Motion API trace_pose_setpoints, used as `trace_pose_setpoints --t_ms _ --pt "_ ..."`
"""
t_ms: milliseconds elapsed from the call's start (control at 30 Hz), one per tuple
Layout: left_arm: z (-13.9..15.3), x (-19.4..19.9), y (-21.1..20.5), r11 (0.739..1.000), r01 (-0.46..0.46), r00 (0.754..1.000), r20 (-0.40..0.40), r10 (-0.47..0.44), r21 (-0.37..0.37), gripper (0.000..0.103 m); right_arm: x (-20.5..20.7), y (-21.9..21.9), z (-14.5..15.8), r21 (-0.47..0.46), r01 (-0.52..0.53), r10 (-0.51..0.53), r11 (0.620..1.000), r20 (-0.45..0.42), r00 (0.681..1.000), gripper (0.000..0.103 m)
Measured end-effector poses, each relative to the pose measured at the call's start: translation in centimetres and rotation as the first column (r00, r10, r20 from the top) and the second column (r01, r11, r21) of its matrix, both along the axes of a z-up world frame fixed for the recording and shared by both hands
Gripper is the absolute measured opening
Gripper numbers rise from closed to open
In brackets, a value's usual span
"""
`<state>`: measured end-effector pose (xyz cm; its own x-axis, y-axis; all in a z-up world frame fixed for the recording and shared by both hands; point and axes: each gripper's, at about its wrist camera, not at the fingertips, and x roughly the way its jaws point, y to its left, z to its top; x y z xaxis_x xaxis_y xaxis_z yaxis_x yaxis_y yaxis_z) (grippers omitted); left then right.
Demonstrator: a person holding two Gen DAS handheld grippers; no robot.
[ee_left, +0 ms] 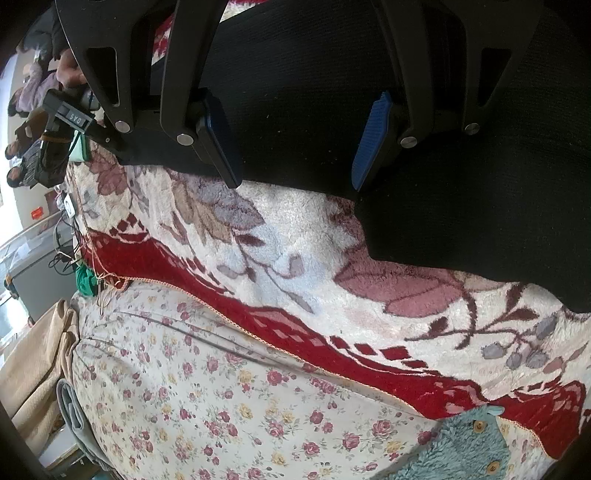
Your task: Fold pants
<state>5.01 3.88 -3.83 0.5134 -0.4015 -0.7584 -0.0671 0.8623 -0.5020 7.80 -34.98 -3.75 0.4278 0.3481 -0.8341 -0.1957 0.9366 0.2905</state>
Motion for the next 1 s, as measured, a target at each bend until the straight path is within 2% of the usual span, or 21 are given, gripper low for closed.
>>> trace_pose_setpoints --t_ms 733,867,1000 --pt "-0.3 -0.1 0.0 1.000 -0.005 1.000 0.002 0.005 -0.016 0.061 -0.1 0.0 0.2 0.000 0.000 0.000 1.000 0.003 1.000 0.097" --pt "-0.2 -0.2 0.3 0.999 -0.019 1.000 0.006 0.019 -0.033 0.061 -0.6 -0.1 1.0 0.011 0.022 -0.023 1.000 0.035 0.999 0.090" --pt "0.6 -0.5 0.2 0.998 0.000 1.000 0.031 0.002 -0.055 0.061 -2.3 -1.5 3.1 0.074 0.085 -0.095 0.994 0.133 0.987 0.088"
